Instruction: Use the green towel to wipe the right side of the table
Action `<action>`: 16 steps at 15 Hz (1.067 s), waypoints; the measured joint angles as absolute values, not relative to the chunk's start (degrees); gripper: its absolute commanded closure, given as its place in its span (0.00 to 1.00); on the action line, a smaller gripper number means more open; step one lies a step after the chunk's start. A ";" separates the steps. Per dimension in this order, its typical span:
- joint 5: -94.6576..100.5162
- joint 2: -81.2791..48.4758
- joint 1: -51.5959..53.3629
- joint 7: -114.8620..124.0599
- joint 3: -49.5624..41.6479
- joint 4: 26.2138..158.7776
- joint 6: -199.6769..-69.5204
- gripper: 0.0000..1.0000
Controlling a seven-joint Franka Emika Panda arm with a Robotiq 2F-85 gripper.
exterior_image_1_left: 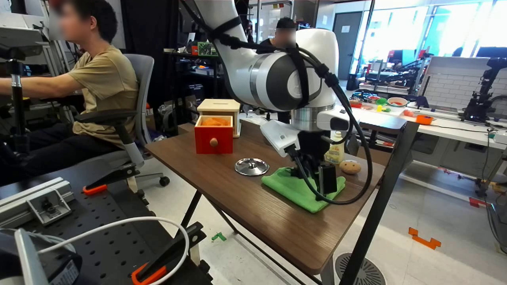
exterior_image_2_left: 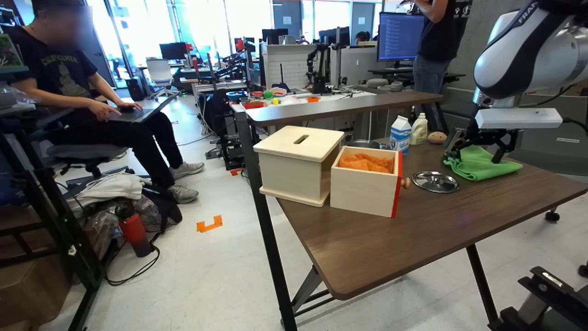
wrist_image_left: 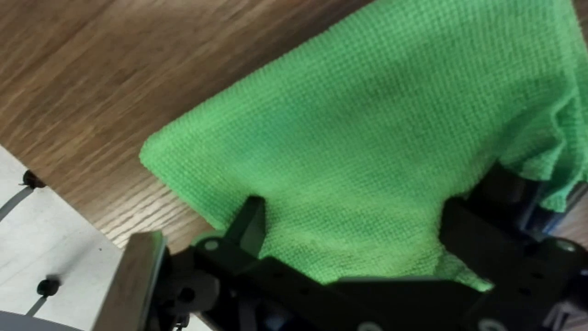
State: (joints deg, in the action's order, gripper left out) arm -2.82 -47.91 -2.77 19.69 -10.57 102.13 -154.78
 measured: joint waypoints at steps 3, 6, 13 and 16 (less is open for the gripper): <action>-2.82 -47.94 -3.39 19.69 -11.73 102.81 -154.78 0.00; -2.82 -47.95 -4.12 19.69 -12.15 103.33 -154.78 0.00; -2.85 -48.85 -2.75 21.77 -12.24 103.13 -154.81 0.00; -3.57 -49.21 -0.91 24.24 -11.88 102.47 -154.67 0.00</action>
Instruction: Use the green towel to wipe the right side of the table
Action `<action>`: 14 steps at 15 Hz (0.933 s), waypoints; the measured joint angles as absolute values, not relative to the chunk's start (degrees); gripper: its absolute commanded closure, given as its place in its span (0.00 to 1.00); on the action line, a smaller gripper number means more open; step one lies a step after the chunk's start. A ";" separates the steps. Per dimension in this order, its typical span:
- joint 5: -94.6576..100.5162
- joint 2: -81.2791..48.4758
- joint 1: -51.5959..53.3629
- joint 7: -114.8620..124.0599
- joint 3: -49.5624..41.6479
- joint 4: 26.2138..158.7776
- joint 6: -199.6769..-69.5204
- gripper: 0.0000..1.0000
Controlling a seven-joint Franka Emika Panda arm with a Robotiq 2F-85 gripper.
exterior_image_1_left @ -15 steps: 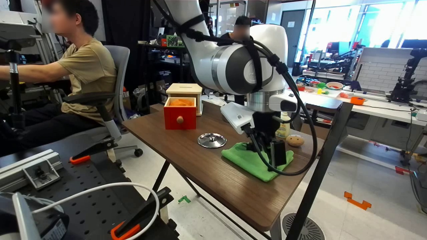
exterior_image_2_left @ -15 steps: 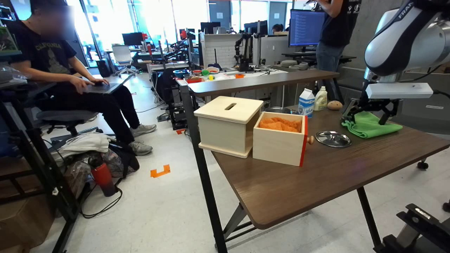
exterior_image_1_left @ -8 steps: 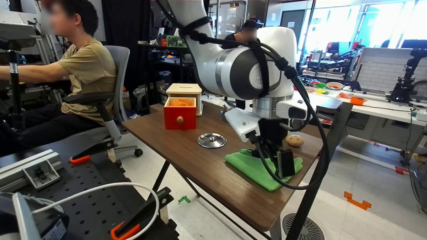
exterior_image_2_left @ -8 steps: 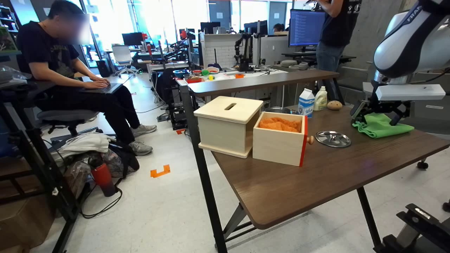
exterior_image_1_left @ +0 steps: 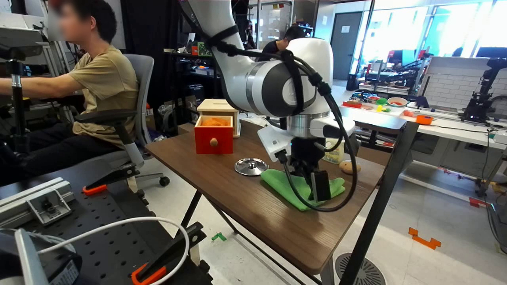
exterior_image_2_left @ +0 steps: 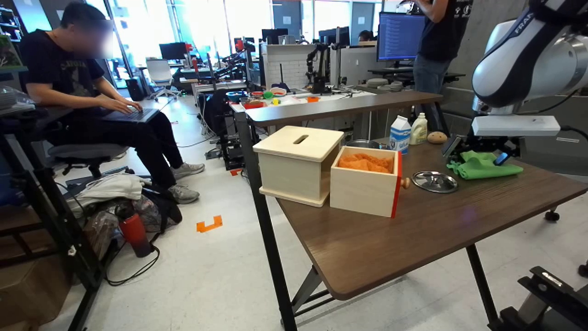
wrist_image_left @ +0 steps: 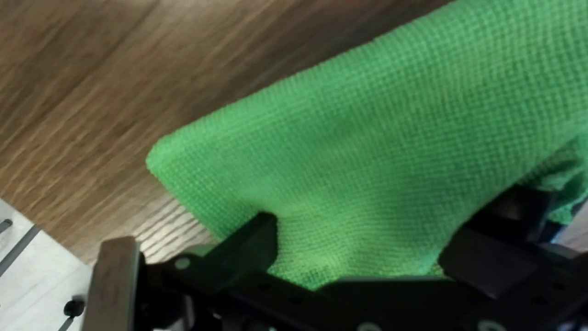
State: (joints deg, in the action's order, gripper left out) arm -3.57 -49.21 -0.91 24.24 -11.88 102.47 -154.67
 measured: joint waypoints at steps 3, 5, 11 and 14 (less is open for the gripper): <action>-4.44 -49.83 1.00 26.52 -11.35 101.08 -154.39 0.00; -4.94 -50.24 2.07 27.90 -11.08 99.93 -153.86 0.00; -5.26 -50.35 2.07 28.55 -10.67 99.17 -153.43 0.00; -5.27 -50.29 0.64 28.26 -10.78 99.53 -153.42 0.00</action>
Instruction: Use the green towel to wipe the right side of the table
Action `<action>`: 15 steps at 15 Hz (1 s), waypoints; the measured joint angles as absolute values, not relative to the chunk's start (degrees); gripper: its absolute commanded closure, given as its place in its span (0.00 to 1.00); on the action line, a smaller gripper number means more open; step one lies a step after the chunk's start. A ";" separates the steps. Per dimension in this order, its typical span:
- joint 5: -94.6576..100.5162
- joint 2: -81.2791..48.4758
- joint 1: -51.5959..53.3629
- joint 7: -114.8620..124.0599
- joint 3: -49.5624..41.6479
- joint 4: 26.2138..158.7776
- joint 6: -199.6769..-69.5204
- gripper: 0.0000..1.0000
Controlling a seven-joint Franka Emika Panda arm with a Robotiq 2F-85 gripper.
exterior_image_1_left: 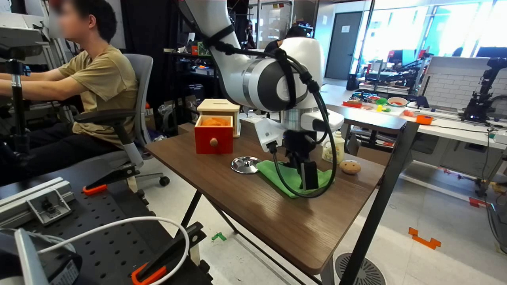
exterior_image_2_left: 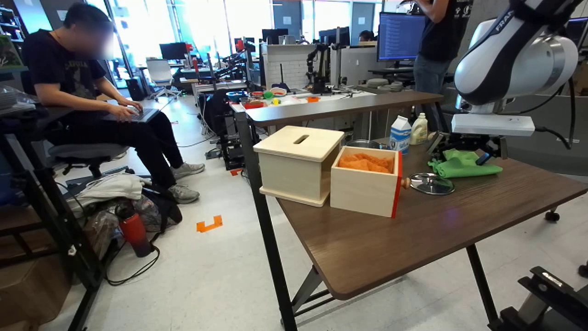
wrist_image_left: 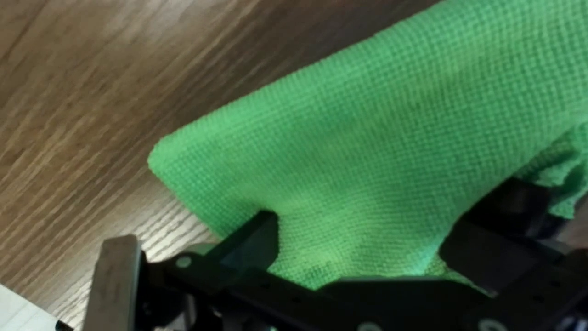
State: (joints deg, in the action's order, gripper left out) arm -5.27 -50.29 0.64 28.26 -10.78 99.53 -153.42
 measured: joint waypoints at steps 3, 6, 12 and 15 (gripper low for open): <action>-5.30 -49.88 -1.83 26.88 -10.89 100.28 -153.42 0.00; -5.30 -49.16 -4.38 24.91 -11.12 101.54 -153.42 0.00; -5.30 -48.44 -6.06 23.76 -11.13 102.48 -153.42 0.00; -5.50 -48.46 -5.46 24.00 -10.73 102.04 -153.16 0.00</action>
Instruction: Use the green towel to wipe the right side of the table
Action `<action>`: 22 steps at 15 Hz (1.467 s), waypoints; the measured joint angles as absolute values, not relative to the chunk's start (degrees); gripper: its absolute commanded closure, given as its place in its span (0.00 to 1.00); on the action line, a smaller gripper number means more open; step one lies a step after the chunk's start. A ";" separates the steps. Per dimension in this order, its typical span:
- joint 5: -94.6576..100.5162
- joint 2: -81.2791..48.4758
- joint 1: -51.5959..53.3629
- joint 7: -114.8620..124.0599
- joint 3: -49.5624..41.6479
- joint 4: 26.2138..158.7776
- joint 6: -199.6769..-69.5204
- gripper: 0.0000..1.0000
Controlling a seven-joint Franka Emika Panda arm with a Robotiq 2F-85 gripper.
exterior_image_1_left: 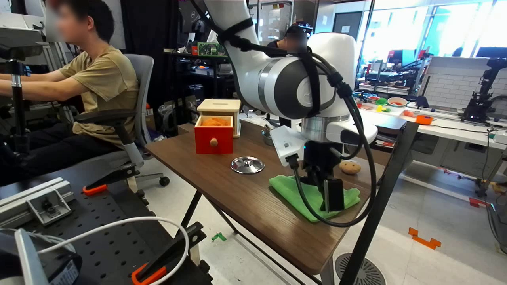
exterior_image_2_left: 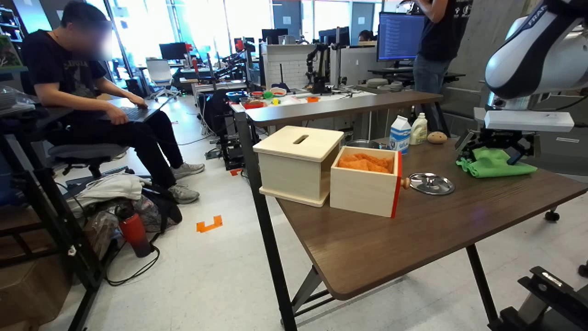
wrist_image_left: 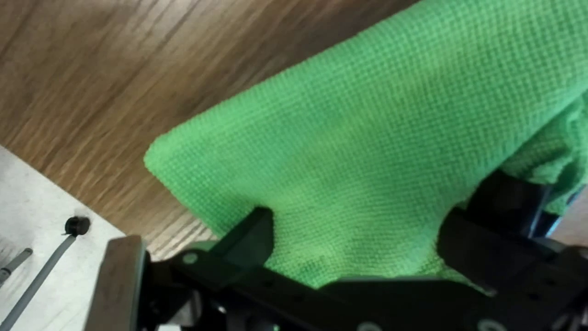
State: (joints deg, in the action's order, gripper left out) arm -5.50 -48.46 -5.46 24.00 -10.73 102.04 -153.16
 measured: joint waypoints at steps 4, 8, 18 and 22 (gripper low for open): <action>-6.95 -48.49 -3.98 25.12 -9.26 99.61 -151.07 0.00; -8.09 -48.74 -1.99 27.24 -8.04 96.62 -148.90 0.00; -8.74 -50.18 -1.82 29.42 -7.97 94.20 -147.17 0.00; -9.25 -49.70 -5.02 28.12 -8.53 95.40 -147.17 0.00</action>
State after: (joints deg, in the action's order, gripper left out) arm -9.25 -49.70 -5.02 28.12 -8.53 95.40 -147.17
